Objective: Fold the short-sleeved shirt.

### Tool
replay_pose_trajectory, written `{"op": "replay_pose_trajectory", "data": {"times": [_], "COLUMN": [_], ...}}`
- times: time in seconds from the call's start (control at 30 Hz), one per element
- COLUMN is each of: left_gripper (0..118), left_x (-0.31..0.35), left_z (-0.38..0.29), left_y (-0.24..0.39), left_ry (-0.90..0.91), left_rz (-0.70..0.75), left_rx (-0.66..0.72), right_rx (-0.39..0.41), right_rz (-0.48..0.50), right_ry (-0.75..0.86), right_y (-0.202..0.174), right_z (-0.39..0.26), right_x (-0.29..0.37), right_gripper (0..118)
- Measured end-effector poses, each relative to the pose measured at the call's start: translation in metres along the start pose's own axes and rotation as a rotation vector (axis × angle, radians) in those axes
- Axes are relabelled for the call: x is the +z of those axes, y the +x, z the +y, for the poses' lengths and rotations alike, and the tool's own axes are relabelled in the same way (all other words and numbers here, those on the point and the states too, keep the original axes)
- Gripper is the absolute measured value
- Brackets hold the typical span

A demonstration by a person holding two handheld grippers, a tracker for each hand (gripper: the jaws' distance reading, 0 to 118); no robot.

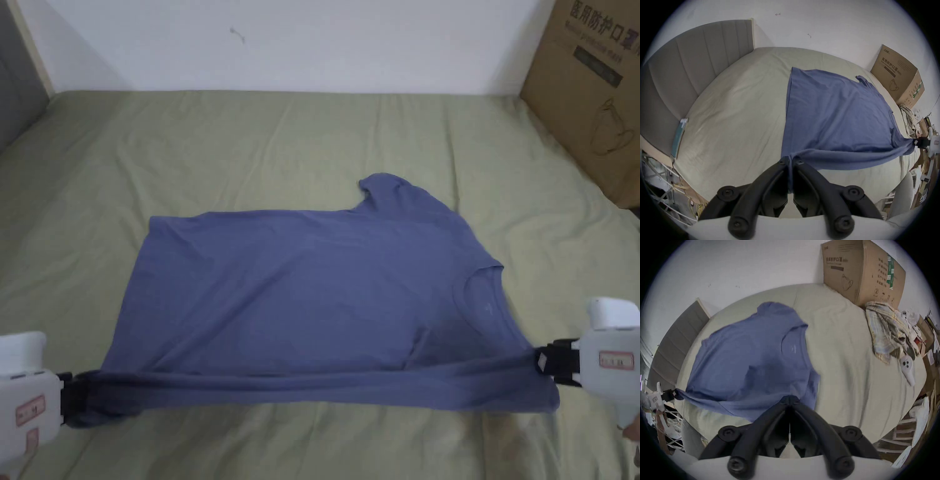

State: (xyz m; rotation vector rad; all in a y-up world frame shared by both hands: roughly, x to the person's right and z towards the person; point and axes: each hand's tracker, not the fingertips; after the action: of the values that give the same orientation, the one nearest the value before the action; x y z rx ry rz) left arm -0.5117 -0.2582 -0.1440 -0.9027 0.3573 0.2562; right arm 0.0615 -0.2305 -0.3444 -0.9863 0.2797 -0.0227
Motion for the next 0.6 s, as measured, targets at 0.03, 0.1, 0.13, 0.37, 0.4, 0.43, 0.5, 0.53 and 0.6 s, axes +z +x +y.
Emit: {"op": "replay_pose_trajectory", "data": {"times": [0.03, 0.1, 0.13, 0.37, 0.4, 0.43, 0.5, 0.53, 0.6], "left_gripper": [3, 3, 3, 5, 12, 27, 71, 84, 91], "left_x": [-0.005, -0.017, -0.025, -0.097, -0.105, -0.112, -0.114, -0.111, -0.095], "left_z": [0.011, 0.032, 0.043, 0.082, 0.082, 0.082, 0.078, 0.077, 0.074], "left_y": [0.000, 0.001, 0.002, 0.021, 0.023, 0.024, 0.024, 0.023, 0.019], "left_ry": [-0.004, -0.006, -0.011, -0.100, -0.118, -0.143, -0.140, -0.138, -0.104], "left_rz": [0.003, 0.006, 0.003, 0.029, 0.042, 0.080, 0.101, 0.099, 0.069], "left_rx": [-0.010, -0.016, -0.022, -0.126, -0.129, -0.142, -0.144, -0.139, -0.100], "right_rx": [0.007, 0.017, 0.016, 0.024, 0.052, 0.063, 0.055, 0.044, 0.023], "right_rz": [-0.001, -0.010, -0.009, -0.105, -0.123, -0.119, -0.126, -0.131, -0.119], "right_ry": [0.005, 0.013, 0.011, -0.128, -0.139, -0.144, -0.137, -0.125, -0.094], "right_y": [-0.003, -0.006, -0.005, -0.012, -0.013, -0.014, -0.015, -0.012, -0.010], "right_z": [0.011, 0.035, 0.046, 0.083, 0.081, 0.079, 0.076, 0.075, 0.073], "right_x": [-0.003, -0.016, -0.027, -0.108, -0.115, -0.119, -0.117, -0.114, -0.103], "right_gripper": [1, 1, 0, 1, 1, 1, 34, 53, 72]}}
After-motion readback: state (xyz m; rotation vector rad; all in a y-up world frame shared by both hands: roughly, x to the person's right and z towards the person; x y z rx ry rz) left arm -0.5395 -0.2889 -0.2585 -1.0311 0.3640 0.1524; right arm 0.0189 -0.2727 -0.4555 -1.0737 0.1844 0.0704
